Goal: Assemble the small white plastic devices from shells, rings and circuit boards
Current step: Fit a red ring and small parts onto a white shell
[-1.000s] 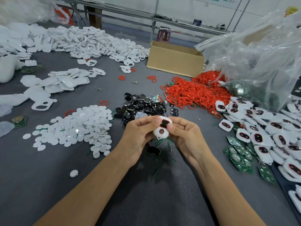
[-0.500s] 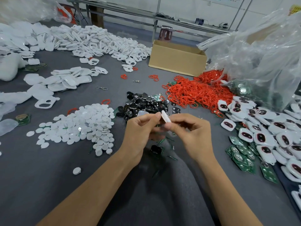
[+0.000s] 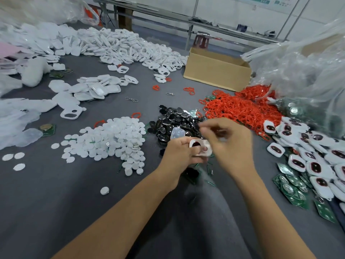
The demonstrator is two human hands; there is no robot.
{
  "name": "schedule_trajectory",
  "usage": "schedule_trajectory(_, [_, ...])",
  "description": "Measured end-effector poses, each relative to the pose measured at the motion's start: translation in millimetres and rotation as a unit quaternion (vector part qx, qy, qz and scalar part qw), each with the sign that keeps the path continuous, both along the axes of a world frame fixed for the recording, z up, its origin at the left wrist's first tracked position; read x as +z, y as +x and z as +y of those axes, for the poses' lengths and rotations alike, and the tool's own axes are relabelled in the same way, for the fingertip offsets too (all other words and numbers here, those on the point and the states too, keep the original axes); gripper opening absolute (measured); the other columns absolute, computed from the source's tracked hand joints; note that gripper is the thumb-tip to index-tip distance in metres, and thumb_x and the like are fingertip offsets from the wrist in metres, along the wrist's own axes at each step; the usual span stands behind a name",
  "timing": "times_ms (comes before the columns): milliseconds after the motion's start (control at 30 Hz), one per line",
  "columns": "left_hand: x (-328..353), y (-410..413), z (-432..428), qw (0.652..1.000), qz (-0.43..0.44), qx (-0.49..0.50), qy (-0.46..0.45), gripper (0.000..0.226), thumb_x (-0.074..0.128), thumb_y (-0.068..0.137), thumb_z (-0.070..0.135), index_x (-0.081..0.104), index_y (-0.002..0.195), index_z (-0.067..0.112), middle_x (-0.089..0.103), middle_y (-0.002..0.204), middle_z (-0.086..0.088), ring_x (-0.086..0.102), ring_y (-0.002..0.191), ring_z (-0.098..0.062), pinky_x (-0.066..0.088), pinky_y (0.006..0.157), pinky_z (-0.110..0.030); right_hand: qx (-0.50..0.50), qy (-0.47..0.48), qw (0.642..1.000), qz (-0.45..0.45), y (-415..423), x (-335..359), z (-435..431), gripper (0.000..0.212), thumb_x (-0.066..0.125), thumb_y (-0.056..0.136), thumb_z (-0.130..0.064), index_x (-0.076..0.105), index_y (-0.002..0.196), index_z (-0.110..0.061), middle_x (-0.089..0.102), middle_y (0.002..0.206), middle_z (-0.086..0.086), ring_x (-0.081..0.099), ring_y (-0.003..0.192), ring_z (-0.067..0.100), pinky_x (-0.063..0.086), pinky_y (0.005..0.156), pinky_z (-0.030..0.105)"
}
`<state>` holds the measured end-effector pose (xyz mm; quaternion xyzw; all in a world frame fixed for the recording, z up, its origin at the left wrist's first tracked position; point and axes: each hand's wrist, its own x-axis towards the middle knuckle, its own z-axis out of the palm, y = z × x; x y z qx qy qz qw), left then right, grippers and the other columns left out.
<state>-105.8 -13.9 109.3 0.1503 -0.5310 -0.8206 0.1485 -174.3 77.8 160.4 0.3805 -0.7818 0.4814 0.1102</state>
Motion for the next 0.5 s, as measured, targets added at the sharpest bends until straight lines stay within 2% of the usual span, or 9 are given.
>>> schedule_trajectory(67, [-4,7,-3,0.999,-0.007,0.022,0.041,0.021,0.045,0.09,-0.015,0.057,0.092,0.002,0.067,0.079,-0.003,0.064,0.064,-0.007,0.051,0.062,-0.015,0.064,0.14,0.988,0.014,10,11,-34,0.017,0.069,0.08,-0.004,0.075,0.09,-0.016,0.072,0.088,-0.005,0.062,0.078,-0.001,0.046,0.075,0.012])
schedule_trajectory(100, [-10,5,-2,0.995,-0.078,0.049,-0.022,0.021,0.043,0.091,-0.012,0.055,0.096,0.004,0.068,0.084,0.0,0.063,0.061,0.0,0.049,0.06,-0.011,0.101,0.234,0.966,0.037,16,13,-53,0.018,0.068,0.082,-0.007,0.074,0.096,-0.017,0.072,0.095,-0.003,0.063,0.085,0.004,0.049,0.081,0.02])
schedule_trajectory(133, [-19,7,-3,0.989,-0.112,0.018,-0.094,0.022,0.04,0.096,-0.01,0.053,0.102,0.007,0.065,0.089,0.001,0.063,0.059,0.003,0.049,0.058,-0.01,0.126,0.313,0.939,0.066,22,14,-70,0.021,0.065,0.084,-0.008,0.072,0.101,-0.018,0.07,0.101,0.001,0.063,0.093,0.014,0.05,0.084,0.03])
schedule_trajectory(167, [-26,0,0,0.972,-0.123,0.028,-0.197,0.027,0.033,0.1,-0.01,0.051,0.1,0.011,0.06,0.088,0.0,0.064,0.064,-0.001,0.052,0.061,-0.012,0.139,0.368,0.914,0.094,29,13,-86,0.025,0.061,0.085,-0.007,0.07,0.106,-0.017,0.067,0.105,0.005,0.062,0.096,0.024,0.051,0.083,0.035])
schedule_trajectory(233, [-22,-7,0,0.957,-0.123,-0.017,-0.261,0.033,0.025,0.103,-0.009,0.05,0.096,0.011,0.054,0.084,-0.008,0.061,0.088,-0.023,0.054,0.084,-0.029,0.14,0.408,0.89,0.147,40,8,-107,0.023,0.055,0.085,-0.002,0.063,0.105,-0.009,0.057,0.099,0.01,0.058,0.087,0.032,0.046,0.07,0.035])
schedule_trajectory(267, [-19,-10,-4,0.97,-0.102,-0.04,-0.216,0.028,0.032,0.102,-0.008,0.052,0.098,0.011,0.058,0.083,-0.009,0.062,0.091,-0.027,0.053,0.088,-0.035,0.137,0.413,0.885,0.166,44,6,-113,0.016,0.053,0.084,0.001,0.057,0.099,-0.005,0.049,0.087,0.008,0.053,0.079,0.031,0.04,0.065,0.035])
schedule_trajectory(367, [-9,-23,-12,0.985,-0.084,-0.065,-0.138,0.027,0.055,0.093,-0.008,0.063,0.093,0.018,0.069,0.074,0.01,0.071,0.088,-0.022,0.059,0.07,-0.025,0.138,0.417,0.878,0.191,51,6,-121,0.016,0.052,0.082,0.007,0.051,0.096,-0.003,0.027,0.073,0.004,0.039,0.07,0.028,0.032,0.061,0.035])
schedule_trajectory(433, [-7,-23,-15,0.988,-0.08,-0.074,-0.107,0.029,0.056,0.092,-0.008,0.062,0.09,0.02,0.069,0.077,0.008,0.07,0.09,-0.028,0.06,0.073,-0.028,0.136,0.422,0.876,0.19,49,9,-125,0.024,0.051,0.083,0.007,0.052,0.105,0.001,0.031,0.078,0.006,0.038,0.071,0.029,0.033,0.061,0.035])
schedule_trajectory(500, [-7,-19,-15,0.986,-0.092,-0.078,-0.113,0.026,0.059,0.092,-0.007,0.061,0.094,0.018,0.068,0.082,0.001,0.072,0.081,-0.028,0.057,0.081,-0.033,0.138,0.432,0.875,0.172,45,12,-129,0.023,0.051,0.084,0.007,0.052,0.105,0.0,0.032,0.078,0.006,0.039,0.073,0.03,0.035,0.061,0.036])
